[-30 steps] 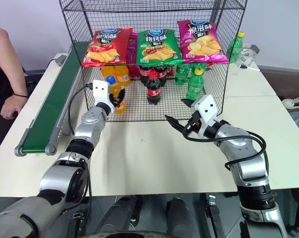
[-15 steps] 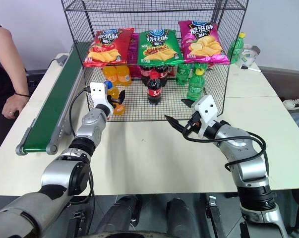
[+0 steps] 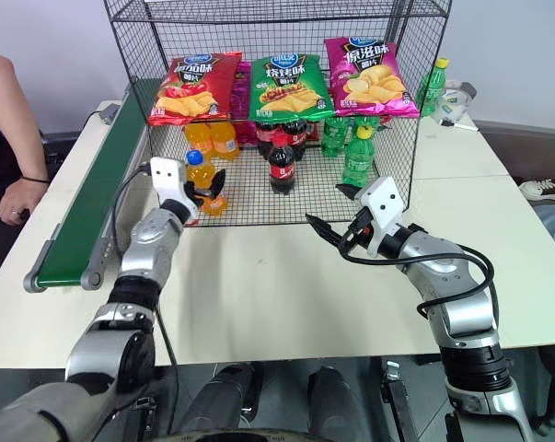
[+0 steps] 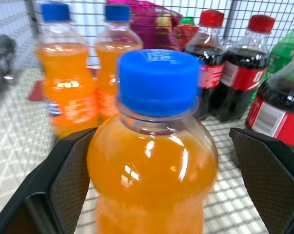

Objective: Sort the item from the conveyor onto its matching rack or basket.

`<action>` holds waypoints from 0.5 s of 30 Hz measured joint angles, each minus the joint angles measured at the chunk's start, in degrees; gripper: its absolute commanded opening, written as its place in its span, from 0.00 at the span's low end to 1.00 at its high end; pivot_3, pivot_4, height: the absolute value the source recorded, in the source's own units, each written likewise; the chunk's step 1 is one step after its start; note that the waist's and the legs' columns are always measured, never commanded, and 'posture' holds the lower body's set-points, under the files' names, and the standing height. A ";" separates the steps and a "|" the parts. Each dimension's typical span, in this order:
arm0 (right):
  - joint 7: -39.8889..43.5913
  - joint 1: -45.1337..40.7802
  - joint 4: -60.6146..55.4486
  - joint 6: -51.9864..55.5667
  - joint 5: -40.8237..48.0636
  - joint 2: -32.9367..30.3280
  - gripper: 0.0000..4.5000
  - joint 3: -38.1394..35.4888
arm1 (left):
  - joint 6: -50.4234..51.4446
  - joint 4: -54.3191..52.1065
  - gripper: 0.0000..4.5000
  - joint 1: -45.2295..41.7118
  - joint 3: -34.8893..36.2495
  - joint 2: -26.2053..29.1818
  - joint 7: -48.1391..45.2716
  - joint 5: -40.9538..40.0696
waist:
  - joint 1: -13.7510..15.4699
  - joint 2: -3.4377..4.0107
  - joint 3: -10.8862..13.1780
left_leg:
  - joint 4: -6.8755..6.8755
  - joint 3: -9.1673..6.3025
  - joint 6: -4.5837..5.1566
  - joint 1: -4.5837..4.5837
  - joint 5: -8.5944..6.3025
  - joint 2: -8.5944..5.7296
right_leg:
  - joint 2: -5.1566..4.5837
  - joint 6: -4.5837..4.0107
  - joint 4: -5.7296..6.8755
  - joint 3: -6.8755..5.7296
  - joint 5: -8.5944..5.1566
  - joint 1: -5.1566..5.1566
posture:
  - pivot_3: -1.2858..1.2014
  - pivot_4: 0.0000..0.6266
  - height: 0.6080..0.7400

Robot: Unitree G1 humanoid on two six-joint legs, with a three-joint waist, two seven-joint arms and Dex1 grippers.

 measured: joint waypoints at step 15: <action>3.34 1.11 -0.03 1.86 1.87 -5.60 1.00 -3.15 | 23.70 -34.98 1.00 17.32 2.41 15.46 -10.48 -10.51 | 0.11 0.08 -0.04 | -0.05 0.01 0.00 0.02 -0.01 0.04 | -0.08 -0.04 -0.02 0.05 -0.02 0.00 | 0.52 0.24 1.00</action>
